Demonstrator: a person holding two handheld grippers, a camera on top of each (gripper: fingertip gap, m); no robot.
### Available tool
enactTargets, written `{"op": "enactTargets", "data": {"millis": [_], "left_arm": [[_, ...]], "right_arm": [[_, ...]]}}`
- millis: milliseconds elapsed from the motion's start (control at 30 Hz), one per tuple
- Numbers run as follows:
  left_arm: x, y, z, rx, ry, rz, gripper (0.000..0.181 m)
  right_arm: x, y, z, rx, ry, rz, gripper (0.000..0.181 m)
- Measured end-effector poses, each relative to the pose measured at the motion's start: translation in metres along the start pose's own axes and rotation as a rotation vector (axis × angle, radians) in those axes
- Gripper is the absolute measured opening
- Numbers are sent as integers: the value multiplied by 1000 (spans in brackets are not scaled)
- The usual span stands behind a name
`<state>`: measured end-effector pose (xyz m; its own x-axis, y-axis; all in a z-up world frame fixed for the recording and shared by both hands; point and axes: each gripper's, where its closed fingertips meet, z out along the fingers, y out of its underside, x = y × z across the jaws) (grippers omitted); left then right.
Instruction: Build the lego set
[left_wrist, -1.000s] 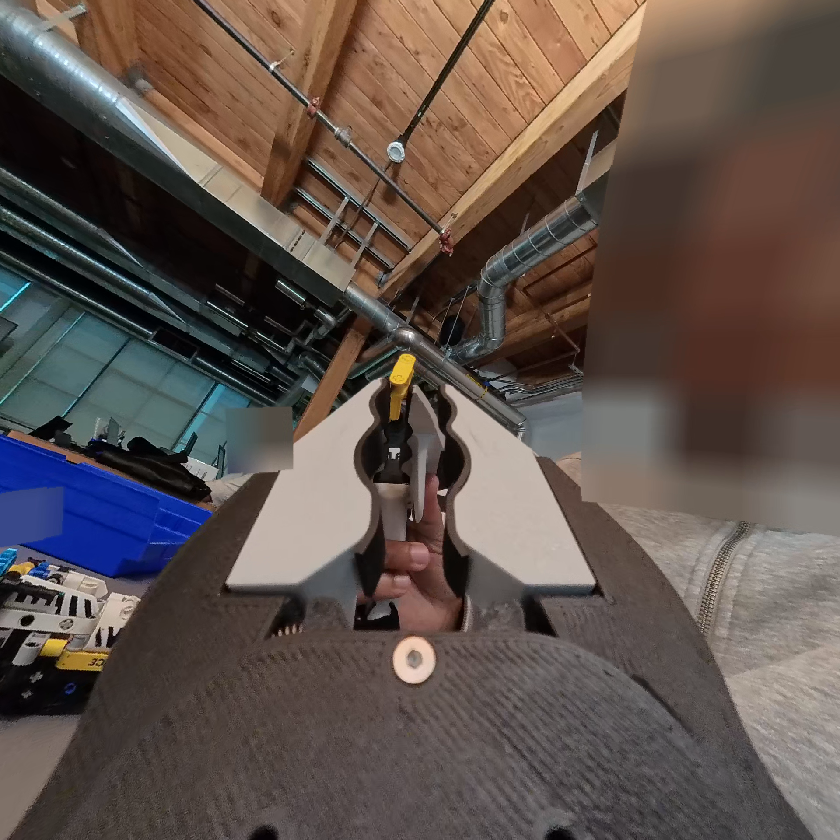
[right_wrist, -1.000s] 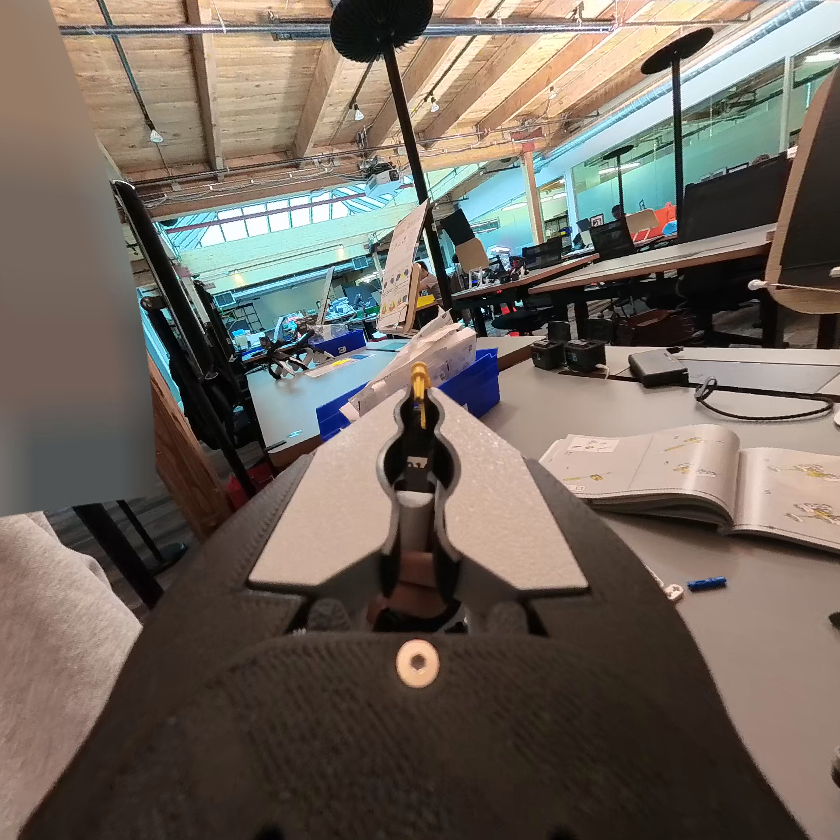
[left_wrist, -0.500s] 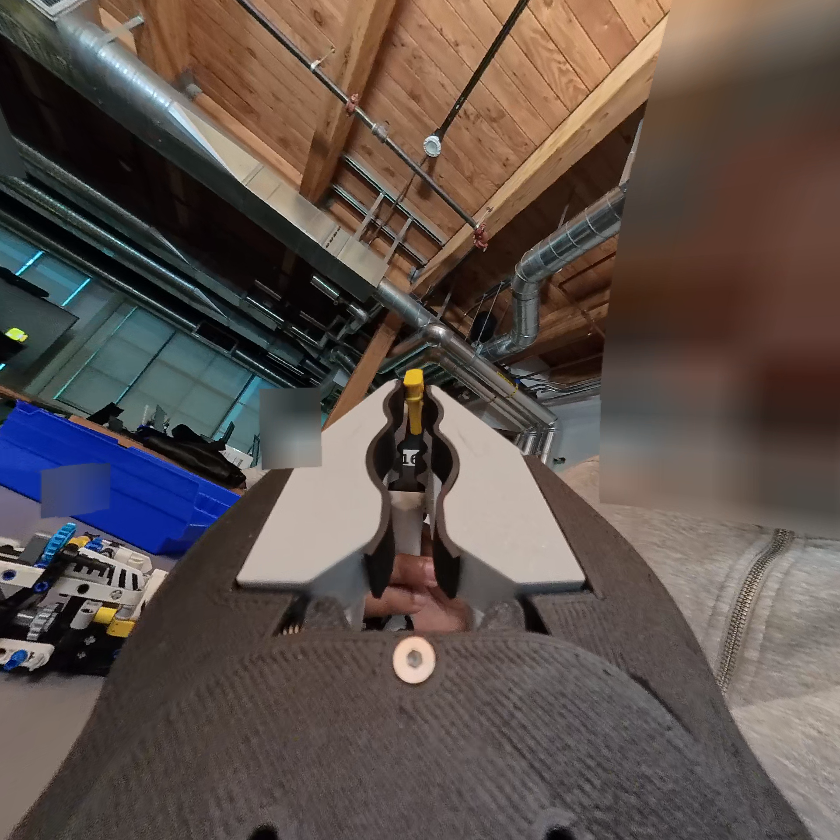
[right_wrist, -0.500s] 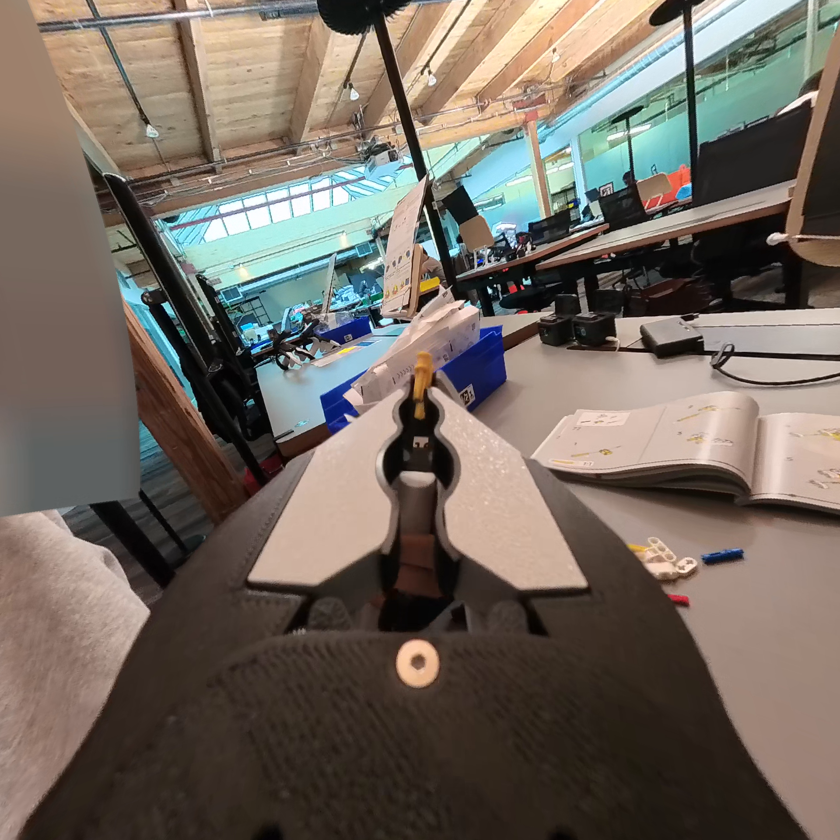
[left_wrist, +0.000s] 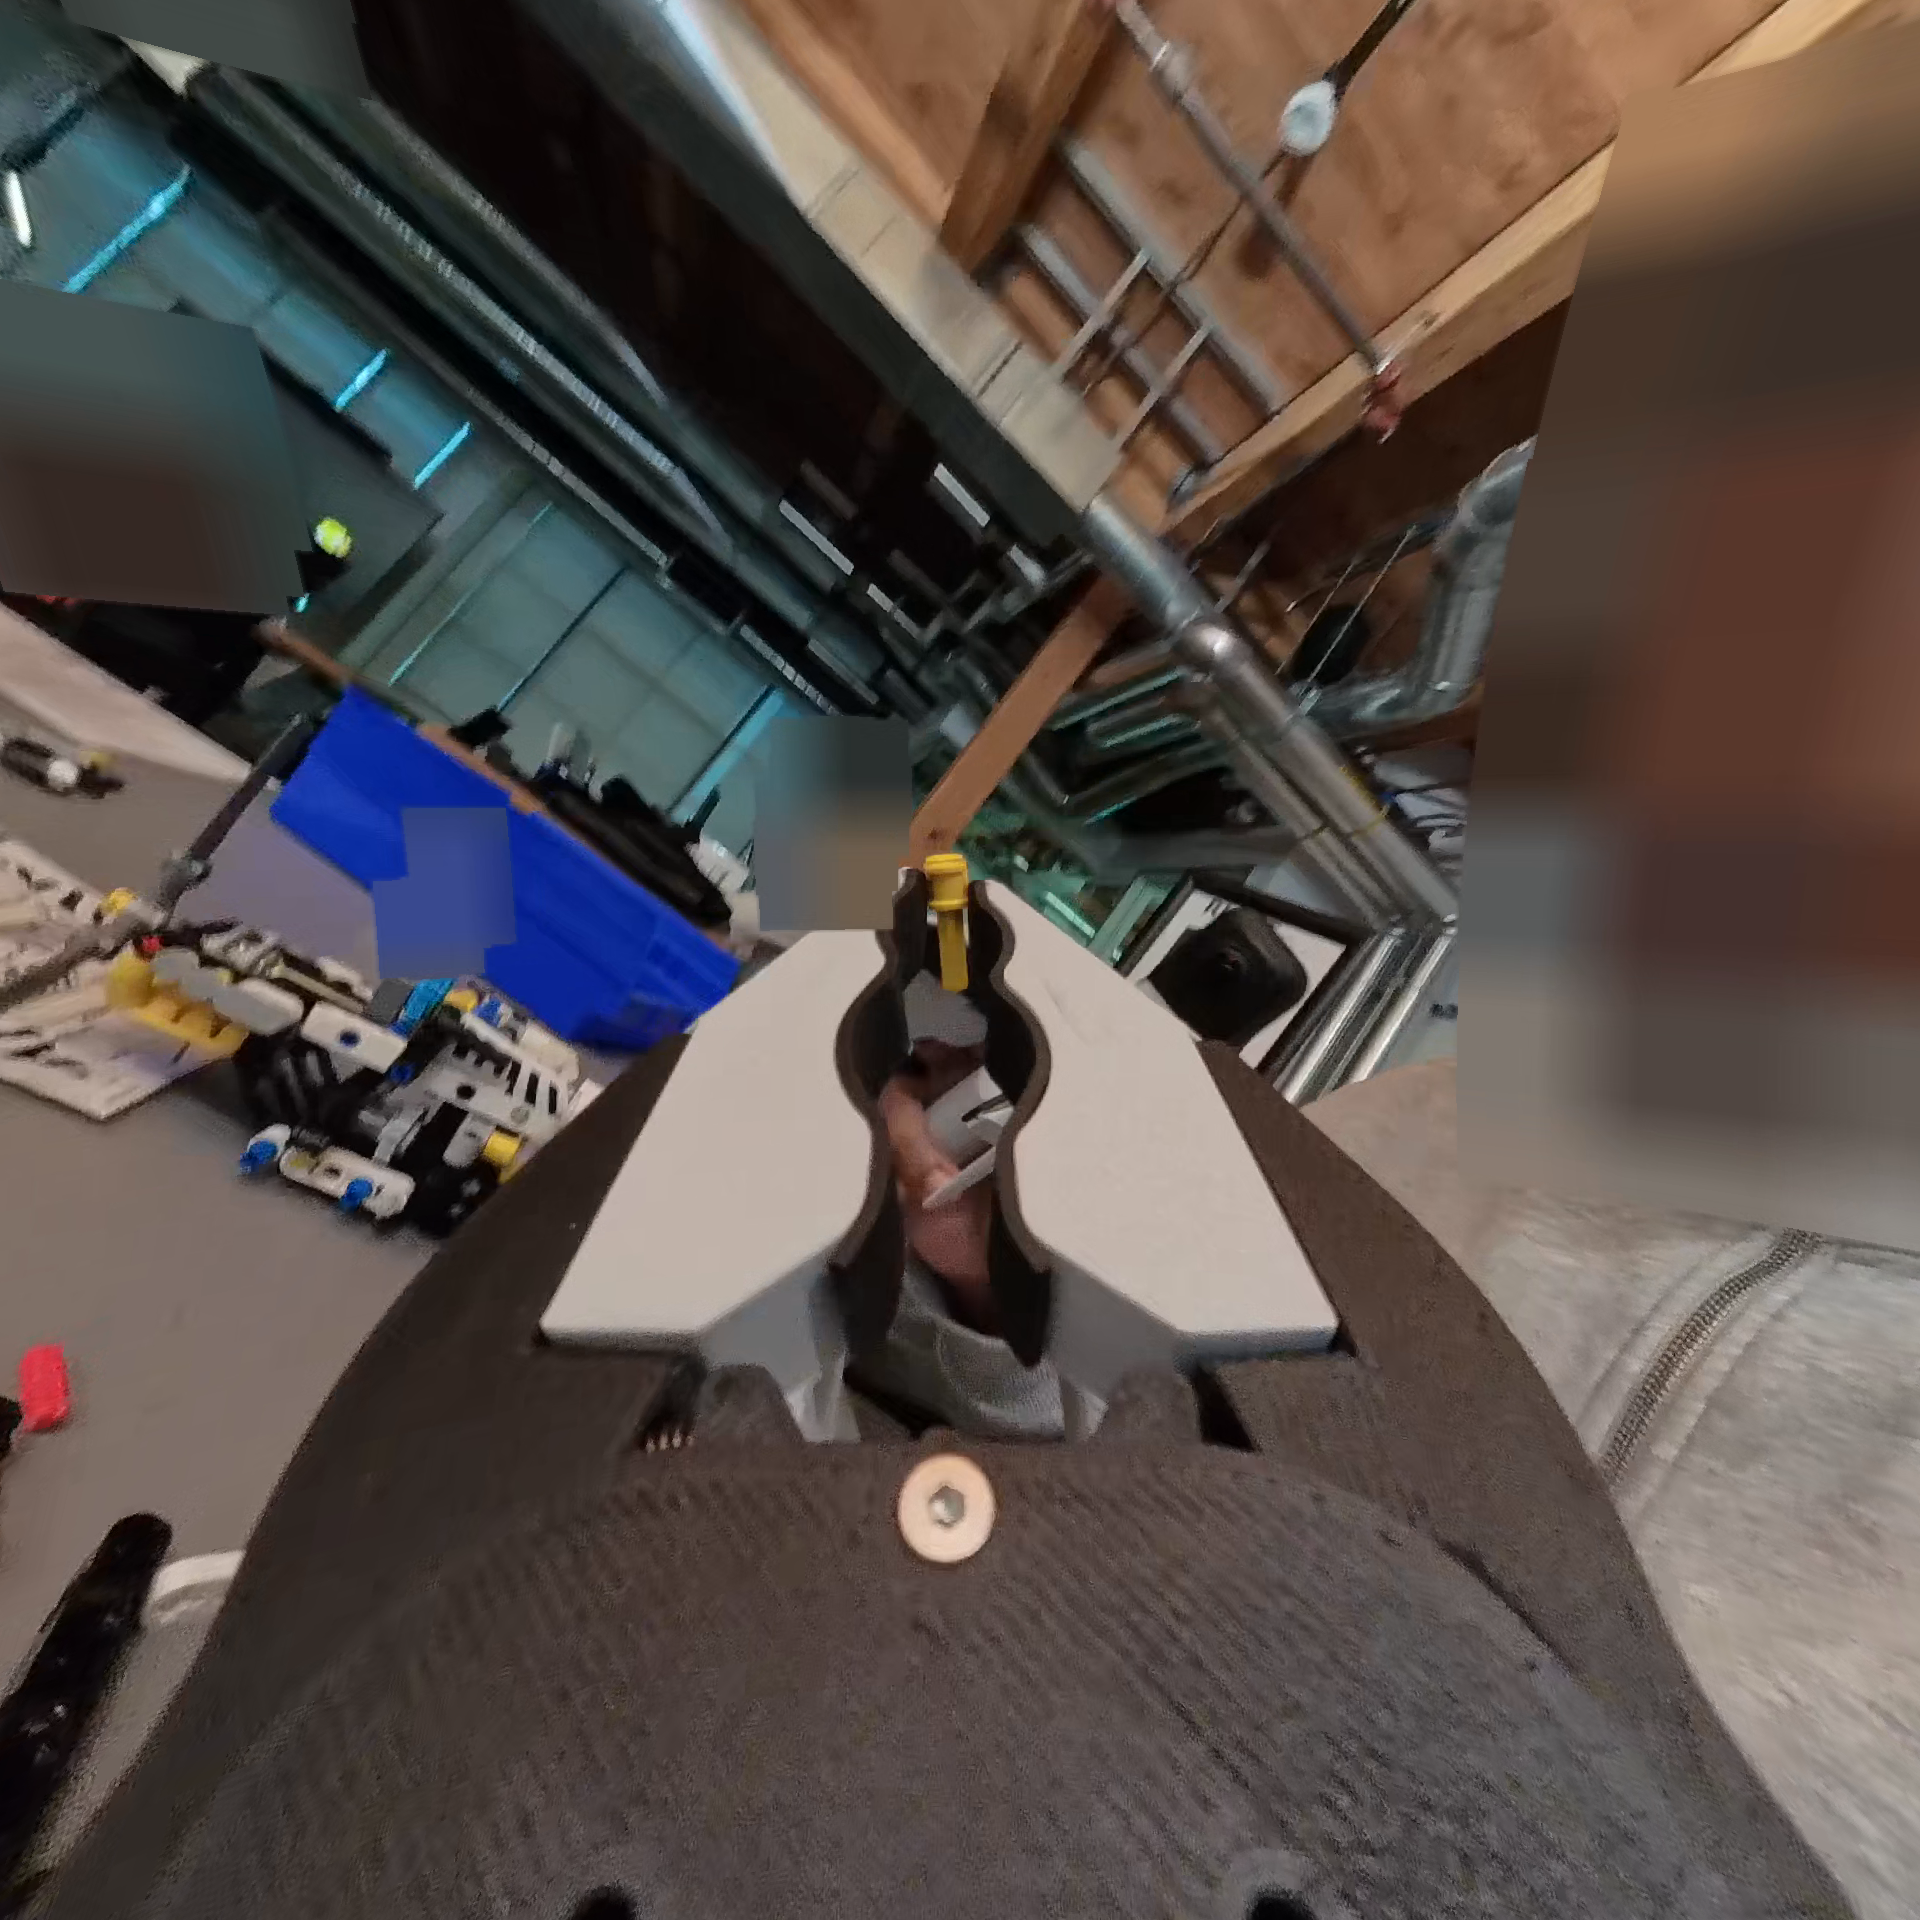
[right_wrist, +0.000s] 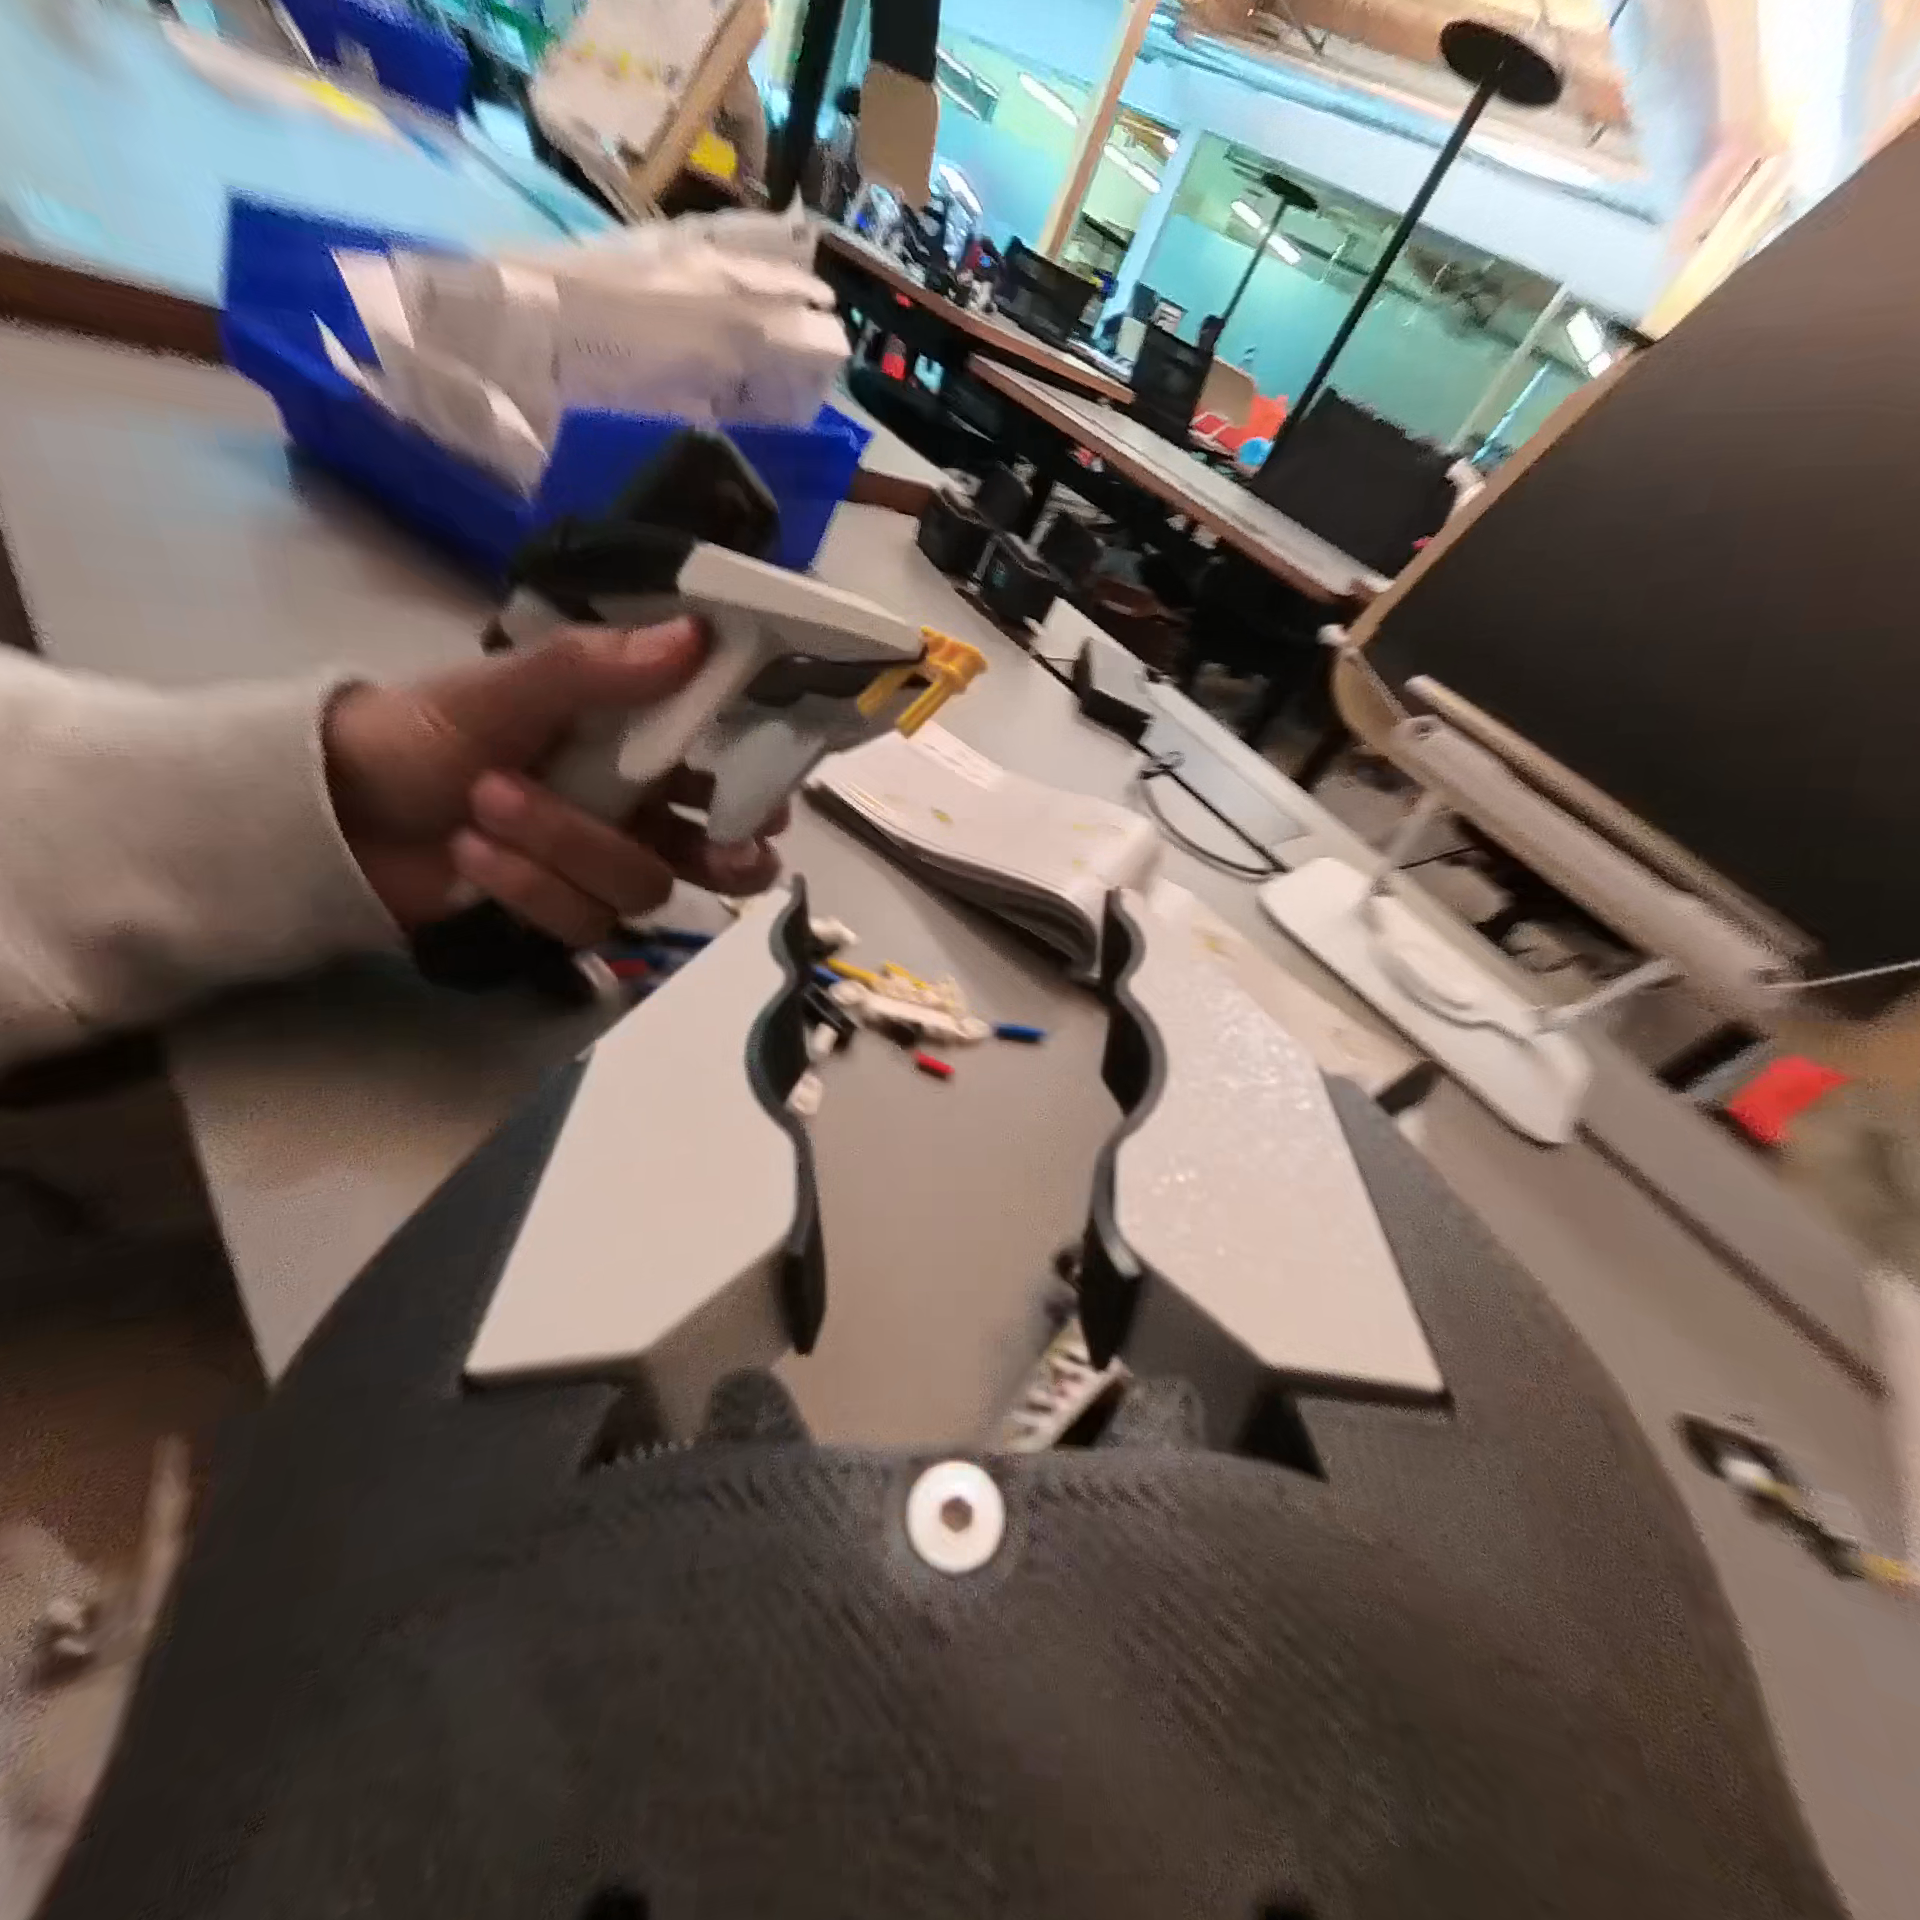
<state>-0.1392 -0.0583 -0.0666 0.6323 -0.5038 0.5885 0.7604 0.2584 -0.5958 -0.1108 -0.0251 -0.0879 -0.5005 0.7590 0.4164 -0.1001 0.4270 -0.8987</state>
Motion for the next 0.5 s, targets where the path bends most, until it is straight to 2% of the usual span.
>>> {"op": "enactTargets", "data": {"millis": [167,233,333,433,500], "left_arm": [[-14,23,24,-148,-46,-137,5],[-10,23,38,-195,-38,-175,5],[-11,34,52,-370,-61,-113,6],[-18,39,56,-428,-45,-125,6],[-26,47,49,-441,-64,-171,6]], "right_arm": [[-9,22,-15,-51,26,-249,72],[-9,20,-20,-45,39,-278,74],[1,10,-27,-3,77,-241,74],[8,0,-34,59,107,-196,72],[11,-7,-41,122,162,-244,54]]}}
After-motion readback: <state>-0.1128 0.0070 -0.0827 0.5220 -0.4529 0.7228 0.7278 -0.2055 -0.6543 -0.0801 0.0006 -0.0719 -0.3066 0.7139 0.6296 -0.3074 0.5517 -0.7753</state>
